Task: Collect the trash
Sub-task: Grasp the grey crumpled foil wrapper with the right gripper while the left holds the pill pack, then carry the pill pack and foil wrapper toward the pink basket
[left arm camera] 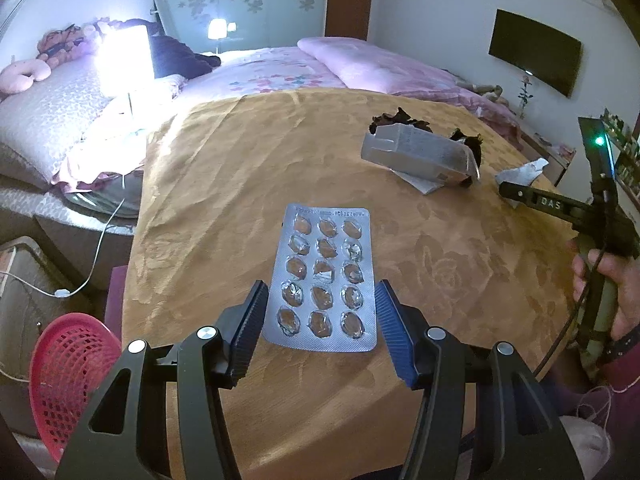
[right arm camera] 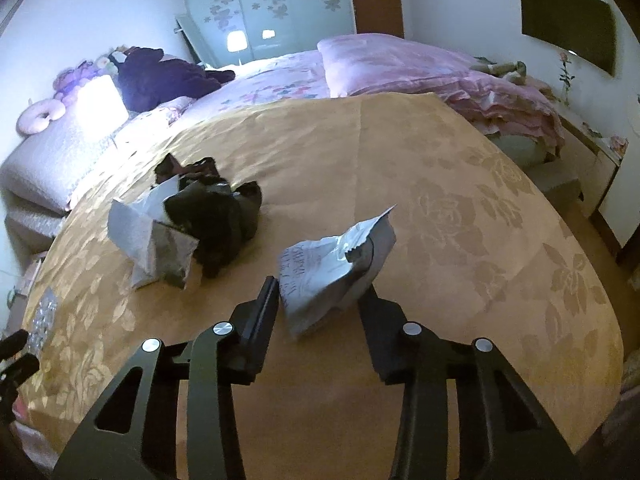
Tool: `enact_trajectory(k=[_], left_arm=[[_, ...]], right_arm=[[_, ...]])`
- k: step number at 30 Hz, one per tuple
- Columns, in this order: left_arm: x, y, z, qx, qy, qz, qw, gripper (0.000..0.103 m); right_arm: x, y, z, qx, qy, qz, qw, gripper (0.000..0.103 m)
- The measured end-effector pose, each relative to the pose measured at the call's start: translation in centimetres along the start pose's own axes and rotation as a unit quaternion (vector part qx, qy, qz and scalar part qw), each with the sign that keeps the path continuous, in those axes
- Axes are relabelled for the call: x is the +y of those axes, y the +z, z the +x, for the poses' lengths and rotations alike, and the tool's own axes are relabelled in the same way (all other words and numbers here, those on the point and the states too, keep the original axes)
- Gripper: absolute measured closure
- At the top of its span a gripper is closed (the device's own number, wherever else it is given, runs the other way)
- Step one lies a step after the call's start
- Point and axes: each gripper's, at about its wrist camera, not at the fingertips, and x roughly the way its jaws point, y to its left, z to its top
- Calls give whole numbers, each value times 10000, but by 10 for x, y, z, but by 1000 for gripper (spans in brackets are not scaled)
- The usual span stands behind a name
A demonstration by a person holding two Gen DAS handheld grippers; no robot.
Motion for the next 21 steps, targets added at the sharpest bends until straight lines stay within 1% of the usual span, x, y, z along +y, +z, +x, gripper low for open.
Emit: enact_trajectory(k=[5,12,21], left_arm=[[5,-2,-4,-21,52,-28,10000,50],[14,-6,-12,-28,141,-71,9999,50],[29,-16,-28,-74,267,-194,9994,50]], right_arm=[[9,-14,-17,-63,129,-82,9999,64],[26,-34,-30,11,426,-155,9990,64],[64,-47,-46,47,861,-473,9952,64]])
